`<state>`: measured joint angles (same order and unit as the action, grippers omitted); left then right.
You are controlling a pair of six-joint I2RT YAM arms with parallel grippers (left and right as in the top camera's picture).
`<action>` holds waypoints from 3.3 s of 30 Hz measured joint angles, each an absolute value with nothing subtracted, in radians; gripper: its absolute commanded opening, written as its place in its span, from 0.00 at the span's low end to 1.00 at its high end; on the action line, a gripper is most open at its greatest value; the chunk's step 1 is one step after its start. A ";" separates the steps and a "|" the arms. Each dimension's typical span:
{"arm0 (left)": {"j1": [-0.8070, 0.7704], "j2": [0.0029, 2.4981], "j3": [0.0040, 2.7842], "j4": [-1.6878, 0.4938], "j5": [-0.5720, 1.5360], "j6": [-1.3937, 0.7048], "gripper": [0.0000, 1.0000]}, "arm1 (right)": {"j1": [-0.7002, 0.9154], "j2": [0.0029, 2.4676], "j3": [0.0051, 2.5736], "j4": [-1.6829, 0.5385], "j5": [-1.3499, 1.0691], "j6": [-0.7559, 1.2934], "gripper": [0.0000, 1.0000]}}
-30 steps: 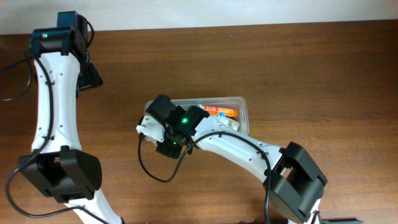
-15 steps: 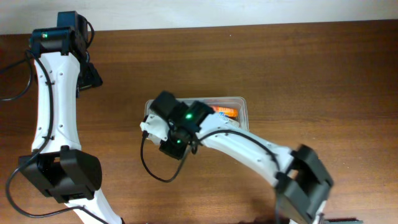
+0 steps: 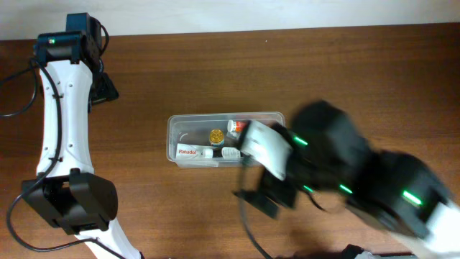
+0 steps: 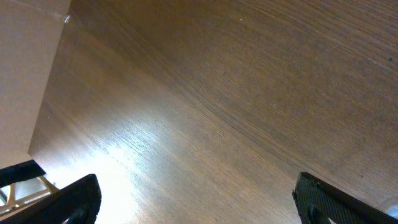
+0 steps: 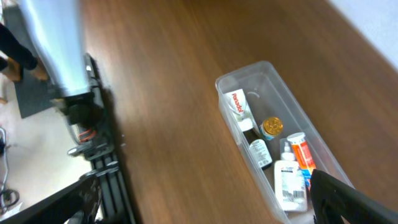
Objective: Pack container
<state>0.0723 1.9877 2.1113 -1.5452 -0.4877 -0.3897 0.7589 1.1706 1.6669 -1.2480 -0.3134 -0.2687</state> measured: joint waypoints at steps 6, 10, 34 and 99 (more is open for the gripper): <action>0.072 1.988 2.111 -1.545 -0.488 -0.390 0.99 | 0.759 0.919 1.667 -1.284 -0.313 -0.269 0.98; 0.072 1.988 2.111 -1.545 -0.488 -0.390 1.00 | 0.759 0.758 1.670 -1.289 -0.315 -0.268 0.98; 0.072 1.988 2.111 -1.545 -0.488 -0.390 0.99 | 0.717 0.467 1.566 -1.503 -0.363 -0.271 0.98; 0.072 1.988 2.111 -1.545 -0.488 -0.390 0.99 | 0.126 0.016 0.012 0.047 -0.429 -0.585 0.98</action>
<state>0.0723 1.9877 2.1113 -1.5452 -0.4877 -0.3897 0.1257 0.0158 0.0124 0.0467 -0.4294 -0.5846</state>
